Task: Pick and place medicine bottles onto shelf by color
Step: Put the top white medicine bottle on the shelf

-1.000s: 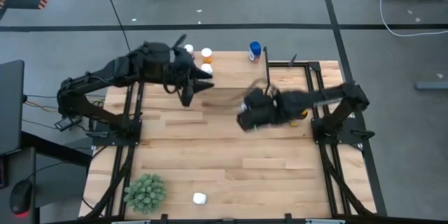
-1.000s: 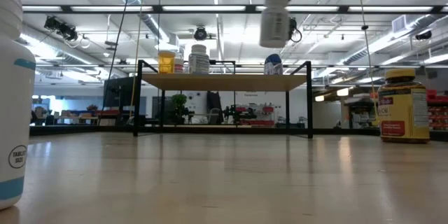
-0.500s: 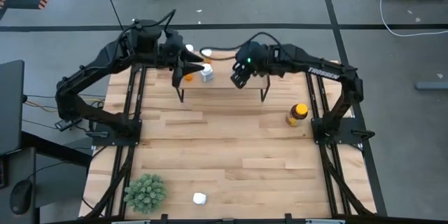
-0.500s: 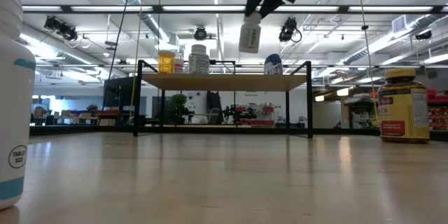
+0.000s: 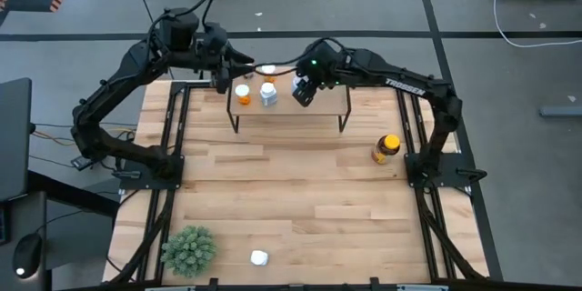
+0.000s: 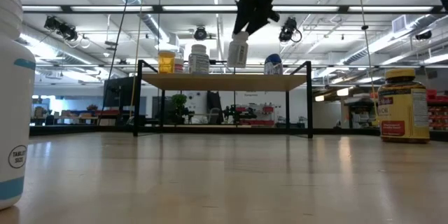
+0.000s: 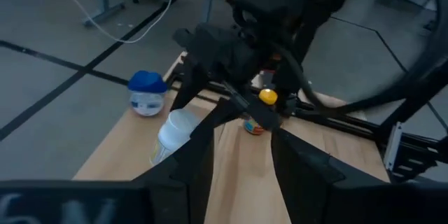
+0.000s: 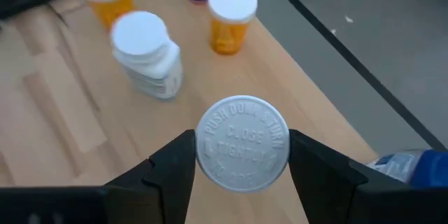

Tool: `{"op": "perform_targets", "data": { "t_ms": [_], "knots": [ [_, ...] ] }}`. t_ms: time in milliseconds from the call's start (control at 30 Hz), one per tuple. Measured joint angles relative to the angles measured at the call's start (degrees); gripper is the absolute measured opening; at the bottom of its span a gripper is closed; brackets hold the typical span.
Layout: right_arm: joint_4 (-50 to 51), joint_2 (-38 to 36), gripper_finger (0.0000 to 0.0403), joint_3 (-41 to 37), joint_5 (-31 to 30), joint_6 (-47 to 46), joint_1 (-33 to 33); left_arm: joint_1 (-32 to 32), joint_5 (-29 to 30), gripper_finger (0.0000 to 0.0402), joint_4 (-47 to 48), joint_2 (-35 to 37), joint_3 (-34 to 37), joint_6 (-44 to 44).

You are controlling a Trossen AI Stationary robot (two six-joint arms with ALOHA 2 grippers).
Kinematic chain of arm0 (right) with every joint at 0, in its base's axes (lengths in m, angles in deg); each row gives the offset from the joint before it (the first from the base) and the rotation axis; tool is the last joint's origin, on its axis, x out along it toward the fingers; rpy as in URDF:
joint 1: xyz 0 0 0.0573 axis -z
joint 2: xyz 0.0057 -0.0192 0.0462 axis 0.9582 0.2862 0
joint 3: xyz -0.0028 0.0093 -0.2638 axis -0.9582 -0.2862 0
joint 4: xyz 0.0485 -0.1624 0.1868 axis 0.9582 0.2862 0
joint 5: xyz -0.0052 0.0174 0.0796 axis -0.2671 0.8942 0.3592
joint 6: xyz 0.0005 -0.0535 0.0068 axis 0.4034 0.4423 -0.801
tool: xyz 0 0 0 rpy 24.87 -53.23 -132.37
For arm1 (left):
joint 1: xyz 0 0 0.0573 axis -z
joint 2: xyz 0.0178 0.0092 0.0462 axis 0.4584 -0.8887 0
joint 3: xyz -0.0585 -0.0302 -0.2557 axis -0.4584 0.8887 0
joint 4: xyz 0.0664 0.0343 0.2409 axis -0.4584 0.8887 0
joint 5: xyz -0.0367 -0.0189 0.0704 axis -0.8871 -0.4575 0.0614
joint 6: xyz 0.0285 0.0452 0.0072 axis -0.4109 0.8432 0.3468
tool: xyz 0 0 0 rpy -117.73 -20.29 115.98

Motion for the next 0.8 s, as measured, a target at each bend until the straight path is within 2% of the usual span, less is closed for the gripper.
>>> {"op": "perform_targets", "data": {
  "t_ms": [200,367,800],
  "knots": [
    [-1.9,0.9,0.0216,-0.1,-0.5,-0.1,3.5,-0.8,0.0,0.0141,3.6,0.0,0.0,0.0],
    [-7.8,1.5,0.0216,0.0,3.8,0.0,5.8,-0.7,0.0,0.0137,5.4,0.0,0.0,1.6],
    [-6.2,3.4,0.0216,0.0,5.8,0.4,8.9,-4.6,0.0,0.0133,4.5,0.0,0.0,1.6]
  ]
}}
